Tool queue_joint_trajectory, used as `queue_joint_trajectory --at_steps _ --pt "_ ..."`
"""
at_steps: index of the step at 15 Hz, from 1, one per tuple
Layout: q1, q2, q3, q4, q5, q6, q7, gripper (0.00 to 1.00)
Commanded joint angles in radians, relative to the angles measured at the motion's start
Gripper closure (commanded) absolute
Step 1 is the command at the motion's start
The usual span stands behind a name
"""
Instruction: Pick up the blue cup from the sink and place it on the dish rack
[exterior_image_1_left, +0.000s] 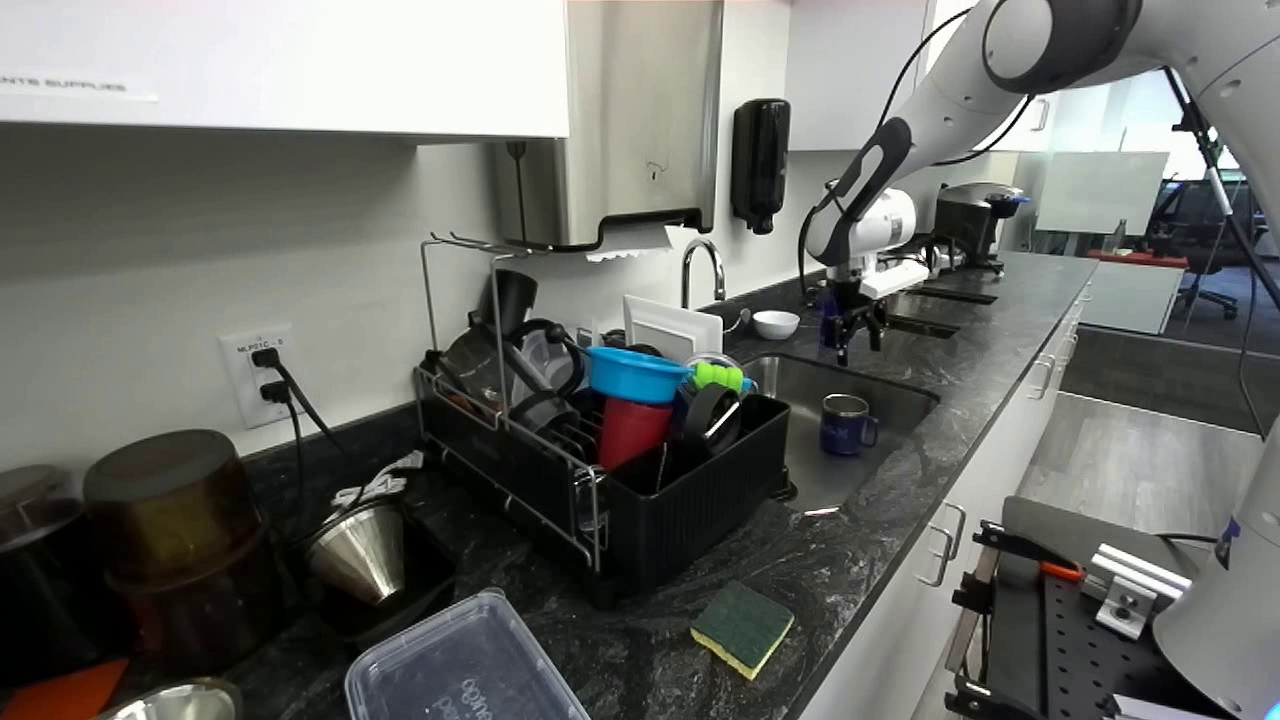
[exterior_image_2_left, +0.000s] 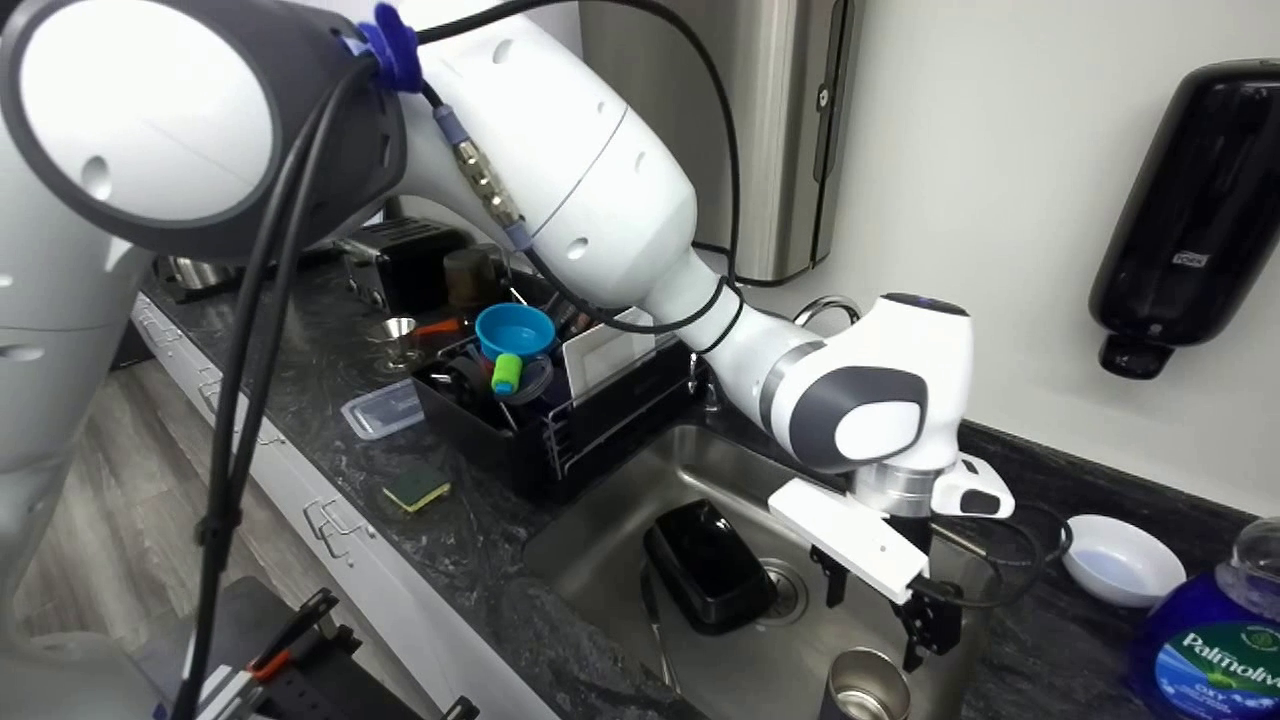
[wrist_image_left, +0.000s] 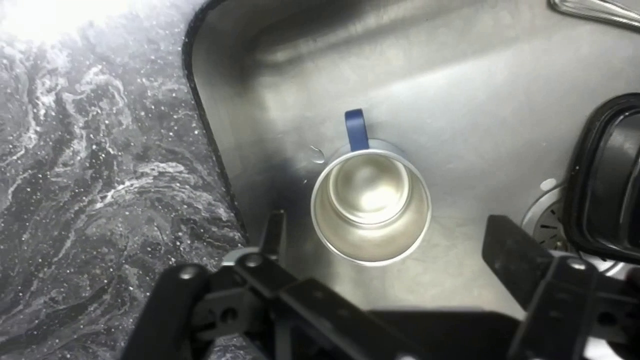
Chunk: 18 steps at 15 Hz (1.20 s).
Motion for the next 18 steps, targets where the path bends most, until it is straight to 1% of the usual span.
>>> queue_joint_trajectory --at_steps 1,7,18 --pt "-0.039 0.048 0.01 0.071 0.006 -0.052 0.003 0.0" --pt "-0.069 0.091 0.009 0.098 -0.003 -0.062 0.0 0.0" --pt "-0.072 0.118 0.015 0.08 0.008 -0.064 0.011 0.0"
